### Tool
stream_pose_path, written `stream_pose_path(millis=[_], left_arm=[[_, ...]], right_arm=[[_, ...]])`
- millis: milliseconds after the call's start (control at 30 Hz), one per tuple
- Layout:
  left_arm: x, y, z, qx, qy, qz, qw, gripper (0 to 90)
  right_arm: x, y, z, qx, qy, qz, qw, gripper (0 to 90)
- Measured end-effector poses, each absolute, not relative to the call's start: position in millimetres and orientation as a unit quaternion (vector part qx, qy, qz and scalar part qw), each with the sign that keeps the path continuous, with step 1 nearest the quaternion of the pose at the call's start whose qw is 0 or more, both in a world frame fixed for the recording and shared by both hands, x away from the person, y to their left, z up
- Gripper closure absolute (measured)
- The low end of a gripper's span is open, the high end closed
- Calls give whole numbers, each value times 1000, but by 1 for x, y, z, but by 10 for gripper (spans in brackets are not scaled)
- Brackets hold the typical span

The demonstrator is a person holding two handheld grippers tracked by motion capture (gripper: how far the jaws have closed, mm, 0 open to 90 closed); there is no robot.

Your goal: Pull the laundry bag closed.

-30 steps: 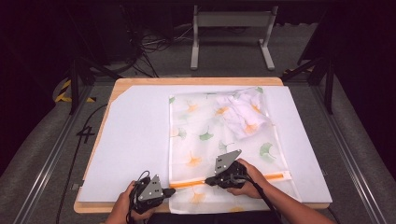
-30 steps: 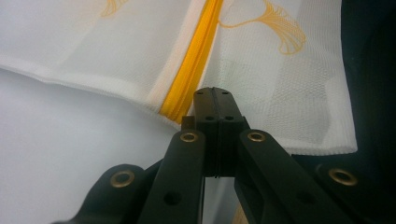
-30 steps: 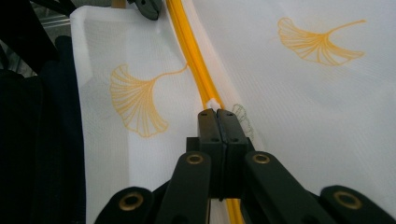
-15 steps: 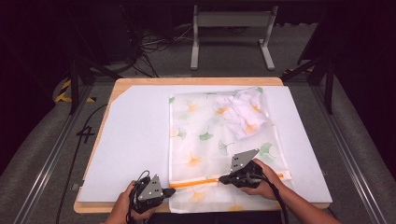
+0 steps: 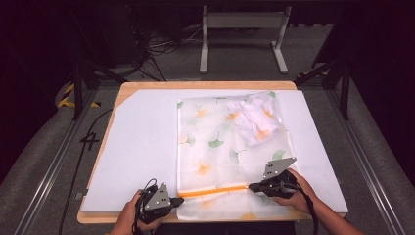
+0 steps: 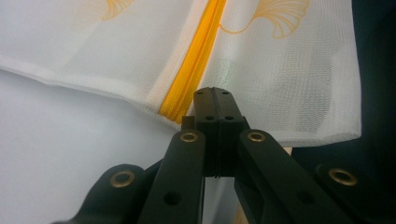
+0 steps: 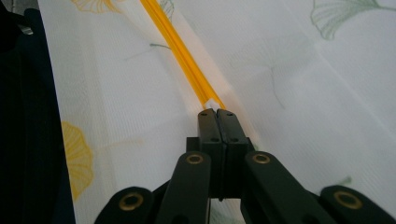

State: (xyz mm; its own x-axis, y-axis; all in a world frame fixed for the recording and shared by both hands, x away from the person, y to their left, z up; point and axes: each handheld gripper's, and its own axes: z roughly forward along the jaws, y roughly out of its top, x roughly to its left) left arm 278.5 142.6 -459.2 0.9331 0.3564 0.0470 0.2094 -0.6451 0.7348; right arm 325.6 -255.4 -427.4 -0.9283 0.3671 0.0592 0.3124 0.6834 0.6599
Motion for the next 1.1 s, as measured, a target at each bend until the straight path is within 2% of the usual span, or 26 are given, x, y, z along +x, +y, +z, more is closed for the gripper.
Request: stream_pose_path(millis=[1100], left_arm=[[280,144,-460,901,155,91,395,900]], right_arm=[[315,-347,-423,273,899,332,82,900]])
